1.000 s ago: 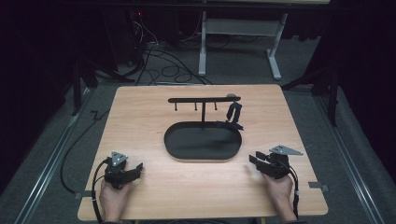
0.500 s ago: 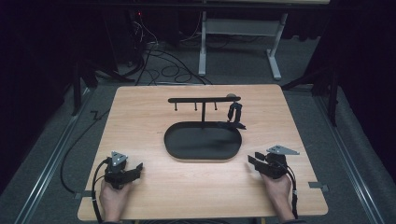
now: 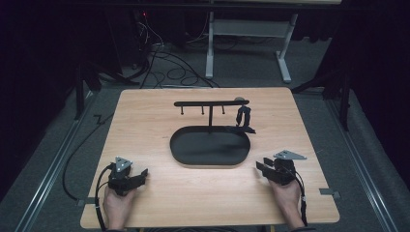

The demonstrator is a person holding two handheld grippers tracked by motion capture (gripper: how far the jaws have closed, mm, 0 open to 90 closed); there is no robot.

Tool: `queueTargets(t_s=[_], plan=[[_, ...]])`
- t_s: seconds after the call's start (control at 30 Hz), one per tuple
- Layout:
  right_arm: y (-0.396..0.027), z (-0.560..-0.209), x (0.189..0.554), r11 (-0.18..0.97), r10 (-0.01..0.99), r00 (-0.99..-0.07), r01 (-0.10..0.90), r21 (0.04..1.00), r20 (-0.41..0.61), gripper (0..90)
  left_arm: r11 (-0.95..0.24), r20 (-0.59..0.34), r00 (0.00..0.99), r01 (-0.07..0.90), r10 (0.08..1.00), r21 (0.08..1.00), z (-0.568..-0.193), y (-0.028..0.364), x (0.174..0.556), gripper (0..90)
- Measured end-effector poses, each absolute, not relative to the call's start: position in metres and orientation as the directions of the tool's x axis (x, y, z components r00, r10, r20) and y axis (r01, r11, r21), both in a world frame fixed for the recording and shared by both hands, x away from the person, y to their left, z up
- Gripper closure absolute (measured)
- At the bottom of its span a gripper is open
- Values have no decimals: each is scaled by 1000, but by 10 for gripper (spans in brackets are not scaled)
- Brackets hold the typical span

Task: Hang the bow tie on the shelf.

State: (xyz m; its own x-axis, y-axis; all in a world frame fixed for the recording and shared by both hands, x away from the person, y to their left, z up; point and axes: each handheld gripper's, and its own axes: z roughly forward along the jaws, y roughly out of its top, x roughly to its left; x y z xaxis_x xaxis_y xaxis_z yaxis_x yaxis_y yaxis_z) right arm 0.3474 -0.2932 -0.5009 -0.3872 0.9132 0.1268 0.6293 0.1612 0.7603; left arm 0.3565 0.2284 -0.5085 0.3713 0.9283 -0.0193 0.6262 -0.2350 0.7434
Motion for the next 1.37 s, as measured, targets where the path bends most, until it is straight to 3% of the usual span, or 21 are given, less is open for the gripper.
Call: queueTargets(t_s=[0.57, 0.77, 1.37], plan=[[-284, -501, 347, 240, 917, -397, 629, 740, 39, 563, -235, -19, 371, 625, 928, 744, -509, 228, 356, 279], [-279, -502, 346, 287, 913, -407, 615, 735, -16, 496, -236, -20, 373, 626, 928, 743, -508, 228, 356, 279], [-279, -502, 345, 289, 910, -414, 616, 732, -11, 475, -236, -19, 373, 626, 927, 743, -508, 228, 356, 279]])
